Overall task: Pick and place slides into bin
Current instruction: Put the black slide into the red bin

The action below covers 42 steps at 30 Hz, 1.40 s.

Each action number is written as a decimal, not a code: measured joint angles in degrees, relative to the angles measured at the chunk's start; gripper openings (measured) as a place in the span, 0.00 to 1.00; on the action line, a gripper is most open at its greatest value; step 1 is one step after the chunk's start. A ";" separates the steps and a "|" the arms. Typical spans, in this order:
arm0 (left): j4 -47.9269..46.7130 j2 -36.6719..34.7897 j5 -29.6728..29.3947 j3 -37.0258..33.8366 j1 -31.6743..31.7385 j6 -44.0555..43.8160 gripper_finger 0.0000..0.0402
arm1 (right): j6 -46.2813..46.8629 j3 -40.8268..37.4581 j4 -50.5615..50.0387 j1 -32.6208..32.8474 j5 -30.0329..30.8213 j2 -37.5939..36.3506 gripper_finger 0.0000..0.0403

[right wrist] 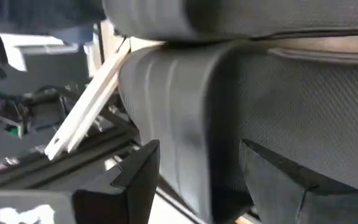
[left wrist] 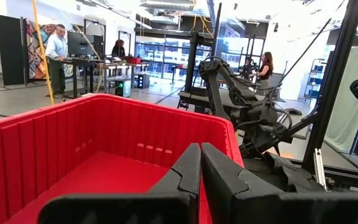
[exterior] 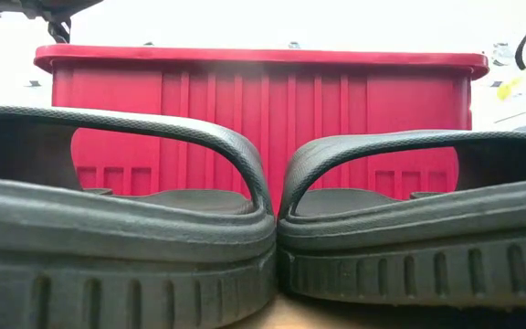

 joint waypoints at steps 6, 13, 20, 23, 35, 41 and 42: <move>0.00 -0.01 0.01 0.00 0.00 0.00 0.04 | 7.01 -5.17 14.60 0.00 -1.72 0.00 0.51; 0.00 -0.02 0.02 0.00 0.00 0.00 0.04 | 9.01 -6.01 19.36 0.02 -4.63 0.02 0.19; 0.00 -0.01 0.02 0.00 0.01 0.00 0.04 | 10.61 -4.86 19.09 0.09 -5.92 -0.32 0.02; 0.00 -0.02 0.01 0.00 0.00 0.00 0.04 | 10.52 -3.00 18.90 0.11 -6.26 -1.20 0.02; 0.00 -0.02 0.02 0.00 0.02 0.00 0.04 | 11.72 4.00 11.87 0.13 -3.85 -2.95 0.01; 0.00 -0.02 0.01 0.00 0.02 0.00 0.04 | 13.89 4.00 6.38 0.09 -3.05 -2.93 0.01; 0.00 -0.01 0.01 0.00 0.01 0.00 0.04 | 13.65 4.00 6.39 0.09 -3.09 -2.93 0.01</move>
